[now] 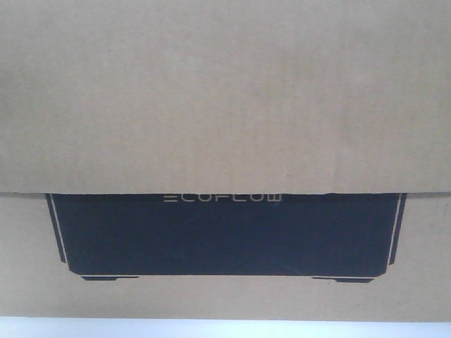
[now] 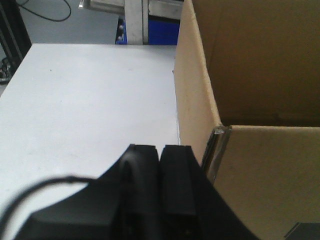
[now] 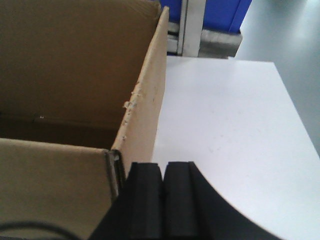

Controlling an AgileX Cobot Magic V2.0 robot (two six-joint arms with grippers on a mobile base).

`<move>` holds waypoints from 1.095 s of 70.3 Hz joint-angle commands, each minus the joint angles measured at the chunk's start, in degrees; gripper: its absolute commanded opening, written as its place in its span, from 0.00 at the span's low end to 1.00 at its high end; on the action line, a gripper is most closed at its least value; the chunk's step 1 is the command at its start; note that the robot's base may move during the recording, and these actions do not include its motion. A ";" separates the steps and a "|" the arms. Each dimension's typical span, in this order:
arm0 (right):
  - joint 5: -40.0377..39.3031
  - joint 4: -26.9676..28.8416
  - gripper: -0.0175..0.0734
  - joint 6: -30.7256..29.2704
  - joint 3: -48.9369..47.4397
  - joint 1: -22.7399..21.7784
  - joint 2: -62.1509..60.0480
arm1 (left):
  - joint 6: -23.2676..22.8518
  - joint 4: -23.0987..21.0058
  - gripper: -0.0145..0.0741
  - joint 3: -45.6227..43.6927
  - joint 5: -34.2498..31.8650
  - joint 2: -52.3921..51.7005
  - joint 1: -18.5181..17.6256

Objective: Grab box from left shelf to table start

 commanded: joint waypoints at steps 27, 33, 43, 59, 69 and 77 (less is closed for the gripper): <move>-8.78 -0.70 0.25 0.08 3.76 0.05 -7.21 | 0.32 0.60 0.05 1.24 -5.42 -2.63 -0.35; -8.78 -0.70 0.25 0.08 3.76 0.05 -7.21 | 0.32 0.60 0.05 1.24 -5.42 -2.63 -0.35; -8.78 -0.70 0.25 0.08 3.76 0.05 -7.21 | 0.32 0.60 0.05 1.24 -5.42 -2.63 -0.35; -8.78 -0.70 0.25 0.08 3.76 0.05 -7.21 | 0.32 -1.73 0.05 1.88 -5.88 -2.63 -0.19; -8.85 -0.70 0.25 0.08 3.76 0.05 -7.21 | 13.60 -9.28 0.05 4.46 -11.07 -5.13 2.52; -8.85 -0.70 0.25 0.08 3.76 0.05 -7.21 | 16.91 -15.23 0.05 11.34 -19.34 -9.82 7.14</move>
